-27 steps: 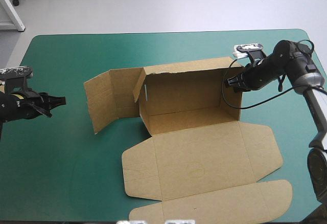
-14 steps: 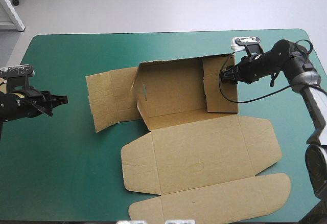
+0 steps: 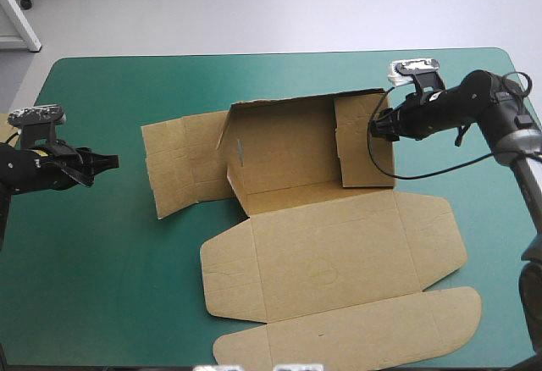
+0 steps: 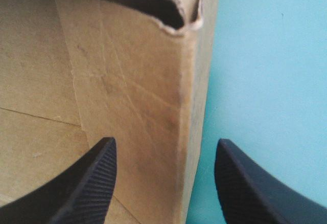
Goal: Fold the box
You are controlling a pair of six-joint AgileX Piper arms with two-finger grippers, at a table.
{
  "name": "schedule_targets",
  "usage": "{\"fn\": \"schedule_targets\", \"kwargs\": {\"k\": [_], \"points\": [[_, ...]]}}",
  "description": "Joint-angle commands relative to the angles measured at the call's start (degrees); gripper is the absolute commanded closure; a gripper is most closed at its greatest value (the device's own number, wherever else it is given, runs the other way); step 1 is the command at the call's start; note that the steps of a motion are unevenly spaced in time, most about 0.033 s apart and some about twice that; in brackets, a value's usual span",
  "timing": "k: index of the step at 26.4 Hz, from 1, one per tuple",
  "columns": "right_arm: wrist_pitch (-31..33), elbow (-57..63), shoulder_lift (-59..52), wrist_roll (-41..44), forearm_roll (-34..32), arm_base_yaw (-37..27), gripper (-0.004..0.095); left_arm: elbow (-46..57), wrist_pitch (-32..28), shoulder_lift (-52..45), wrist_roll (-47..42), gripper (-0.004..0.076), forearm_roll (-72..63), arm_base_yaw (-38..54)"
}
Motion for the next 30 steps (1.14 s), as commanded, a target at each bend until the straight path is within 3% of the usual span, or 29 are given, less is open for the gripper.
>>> {"fn": "schedule_targets", "kwargs": {"k": [1, 6, 14, 27, 29, 30], "points": [[-6.7, 6.2, -8.0, -2.7, 0.9, 0.0, 0.0420, -1.8, -3.1, -1.1, 0.2, 0.0486, -1.4, -0.1], [-19.4, 19.7, -14.8, -9.4, 4.4, 0.0, 0.0423, -1.8, -3.2, -1.1, 0.2, 0.0486, -1.3, -0.1], [-22.6, 29.8, -15.6, -24.8, 22.4, 0.0, 0.0422, -1.8, -3.2, -1.1, 0.2, 0.0486, -1.7, -0.1], [-27.6, 30.2, -8.8, -27.9, 24.4, 0.0, 0.0425, -1.8, -3.7, -1.1, 1.4, 0.0486, -3.9, -0.1], [-27.3, 29.4, -8.5, -27.9, 24.4, 0.0, 0.0463, -1.8, -3.7, -0.8, 1.5, 0.0486, -4.1, -0.1], [-27.3, 28.0, -8.6, -28.0, 24.2, 0.0, 0.0551, -1.8, -3.5, -0.8, 1.5, 0.0486, -4.1, -0.1]]}}
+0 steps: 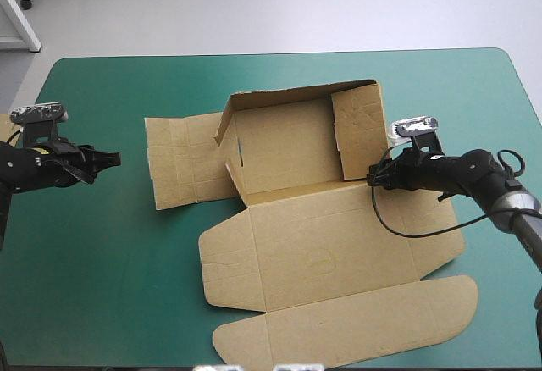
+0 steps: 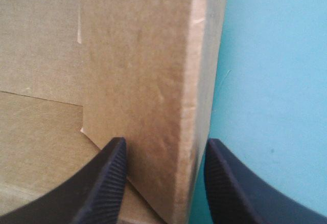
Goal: Fold the box
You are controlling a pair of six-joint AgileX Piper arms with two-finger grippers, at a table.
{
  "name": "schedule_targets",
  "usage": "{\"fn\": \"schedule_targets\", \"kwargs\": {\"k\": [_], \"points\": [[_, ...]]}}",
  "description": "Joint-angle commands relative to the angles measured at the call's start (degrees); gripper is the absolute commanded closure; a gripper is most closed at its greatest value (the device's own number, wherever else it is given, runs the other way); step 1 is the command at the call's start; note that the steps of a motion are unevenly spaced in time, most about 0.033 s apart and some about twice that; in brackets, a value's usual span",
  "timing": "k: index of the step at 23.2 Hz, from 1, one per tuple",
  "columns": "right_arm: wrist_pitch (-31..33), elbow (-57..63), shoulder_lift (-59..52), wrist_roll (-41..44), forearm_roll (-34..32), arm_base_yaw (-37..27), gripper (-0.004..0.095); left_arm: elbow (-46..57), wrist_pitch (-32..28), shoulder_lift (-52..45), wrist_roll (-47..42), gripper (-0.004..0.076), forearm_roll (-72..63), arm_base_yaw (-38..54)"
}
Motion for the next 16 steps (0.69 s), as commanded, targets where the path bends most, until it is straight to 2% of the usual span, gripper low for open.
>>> {"fn": "schedule_targets", "kwargs": {"k": [1, 2, 4, 5, 7, 9, 13, 16], "points": [[-1.2, -3.8, -1.8, -0.7, 1.2, 0.0, 0.0589, -1.8, -2.6, -1.0, -0.1, 0.0486, -1.8, -0.1], [-1.2, -6.0, -1.5, -0.7, 1.0, 0.0, 0.0671, -1.8, -2.4, -1.0, 0.0, 0.0486, -1.9, -0.1], [2.4, -10.0, 0.4, 0.5, -0.2, 0.0, 0.0670, -1.8, -1.4, -1.0, 0.7, 0.0486, -2.3, -0.1], [5.2, -12.6, 2.4, 1.9, -0.7, 0.0, 0.0605, -1.8, -1.3, -1.0, 0.7, 0.0486, -2.4, -0.1], [8.6, -17.9, 6.7, 5.6, -2.5, 0.0, 0.0386, -1.8, -0.8, -1.0, 1.1, 0.0486, -2.4, -0.1], [9.7, -21.6, 9.1, 8.5, -4.7, 0.0, 0.0345, -1.8, -0.7, -1.0, 1.1, 0.0486, -3.0, -0.1], [11.8, -27.8, 11.5, 13.6, -9.4, 0.0, 0.0345, -1.8, -0.7, -1.0, 1.2, 0.0486, -3.5, -0.1], [16.0, -33.3, 13.4, 18.3, -14.4, 0.0, 0.0345, -1.8, -0.7, -1.0, 1.4, 0.0486, -3.5, -0.1]]}}
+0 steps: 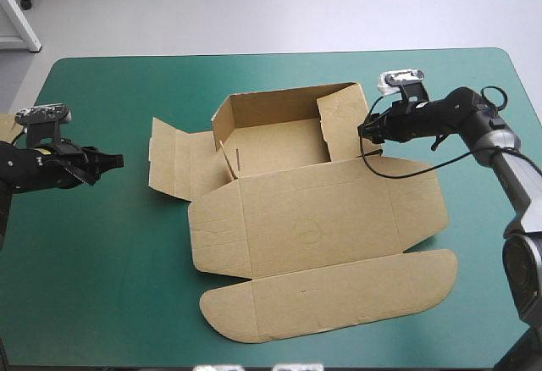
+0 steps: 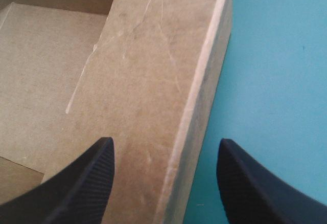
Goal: Fold the box
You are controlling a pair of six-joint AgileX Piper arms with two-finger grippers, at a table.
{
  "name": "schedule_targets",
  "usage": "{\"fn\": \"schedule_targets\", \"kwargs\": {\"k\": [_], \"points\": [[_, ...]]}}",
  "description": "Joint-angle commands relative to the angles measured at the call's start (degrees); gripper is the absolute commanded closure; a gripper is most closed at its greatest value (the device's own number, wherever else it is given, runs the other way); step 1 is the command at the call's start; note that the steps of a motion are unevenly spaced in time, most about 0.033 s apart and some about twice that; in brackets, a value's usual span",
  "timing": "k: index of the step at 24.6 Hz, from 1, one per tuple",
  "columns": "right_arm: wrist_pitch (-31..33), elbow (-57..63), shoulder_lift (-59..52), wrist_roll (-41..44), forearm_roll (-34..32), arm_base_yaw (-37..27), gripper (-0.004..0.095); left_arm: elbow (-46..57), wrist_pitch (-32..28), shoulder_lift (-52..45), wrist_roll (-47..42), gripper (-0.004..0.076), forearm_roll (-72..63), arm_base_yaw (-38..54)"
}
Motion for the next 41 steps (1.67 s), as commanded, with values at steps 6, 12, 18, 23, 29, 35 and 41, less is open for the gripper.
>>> {"fn": "schedule_targets", "kwargs": {"k": [6, 12, 18, 23, 29, 35, 41], "points": [[12.2, -18.3, 4.8, 12.6, -12.5, 1.8, 0.0345, -1.8, -2.1, -1.3, 0.0, 0.0512, -1.8, -0.1], [15.5, -25.4, 10.3, 16.1, -14.0, 3.0, 0.0345, -1.8, -2.1, -1.3, 0.4, 0.0543, -1.8, -0.1], [14.1, -25.5, 11.9, 17.3, -14.2, 3.3, 0.0347, -1.8, -2.1, -1.3, 0.4, 0.0543, -1.9, -0.1], [14.9, -26.7, 14.7, 19.9, -17.7, 5.9, 0.0347, -1.8, -2.1, -1.3, 0.5, 0.0543, -2.0, -0.1], [15.5, -28.2, 15.5, 23.2, -21.9, 6.3, 0.0761, -1.8, -1.8, -1.3, 0.5, 0.0546, -2.1, -0.1], [15.5, -28.8, 15.5, 24.0, -23.6, 6.3, 0.0908, -1.8, -1.5, -1.3, 0.9, 0.0551, -3.0, -0.1], [16.9, -28.8, 15.5, 28.5, -27.6, 6.3, 0.0908, -1.8, -1.4, -1.3, 2.1, 0.0556, -4.7, -0.1]]}}
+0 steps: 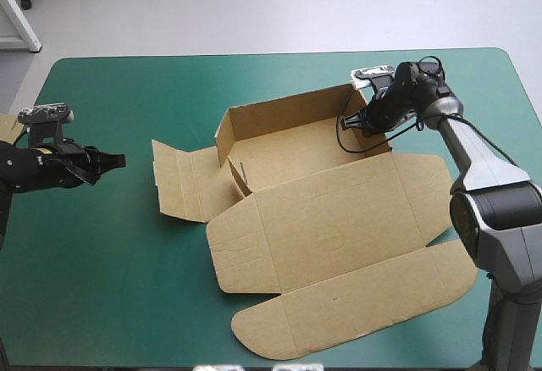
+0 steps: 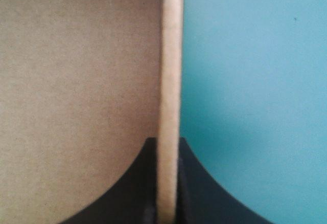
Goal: Fold the box
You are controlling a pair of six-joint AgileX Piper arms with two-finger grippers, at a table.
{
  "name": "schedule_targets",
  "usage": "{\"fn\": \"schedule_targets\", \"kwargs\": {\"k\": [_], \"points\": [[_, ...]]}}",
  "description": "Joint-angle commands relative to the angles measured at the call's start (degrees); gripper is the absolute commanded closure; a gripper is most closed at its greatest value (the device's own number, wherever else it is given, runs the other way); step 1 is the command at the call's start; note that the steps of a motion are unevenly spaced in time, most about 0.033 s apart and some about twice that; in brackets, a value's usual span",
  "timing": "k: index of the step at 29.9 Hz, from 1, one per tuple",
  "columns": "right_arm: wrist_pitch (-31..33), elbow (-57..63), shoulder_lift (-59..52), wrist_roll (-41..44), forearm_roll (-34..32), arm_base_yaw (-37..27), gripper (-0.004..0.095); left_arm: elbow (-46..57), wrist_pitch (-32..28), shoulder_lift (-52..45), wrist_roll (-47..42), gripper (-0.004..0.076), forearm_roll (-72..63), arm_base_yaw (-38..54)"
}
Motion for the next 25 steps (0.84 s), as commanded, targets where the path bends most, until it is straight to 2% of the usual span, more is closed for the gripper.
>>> {"fn": "schedule_targets", "kwargs": {"k": [1, 4, 13, 25], "points": [[0.0, -1.9, -3.5, 2.8, -1.8, -0.1, 0.0908, -1.8, -1.6, -1.4, 0.6, 0.0556, -2.7, -0.2], [1.3, -1.9, -3.5, 5.2, -4.0, -0.1, 0.0908, -1.8, -1.6, -1.4, 0.6, 0.0556, -2.7, -0.2], [1.0, -1.9, -4.9, 7.3, -2.4, -0.1, 0.0908, -1.8, -1.4, -1.4, 1.3, 0.0556, -2.3, -0.2], [2.0, -1.9, -8.3, 10.2, -4.6, -0.1, 0.0908, -1.8, -1.4, -1.4, 2.7, 0.0556, -2.3, -0.2]]}}
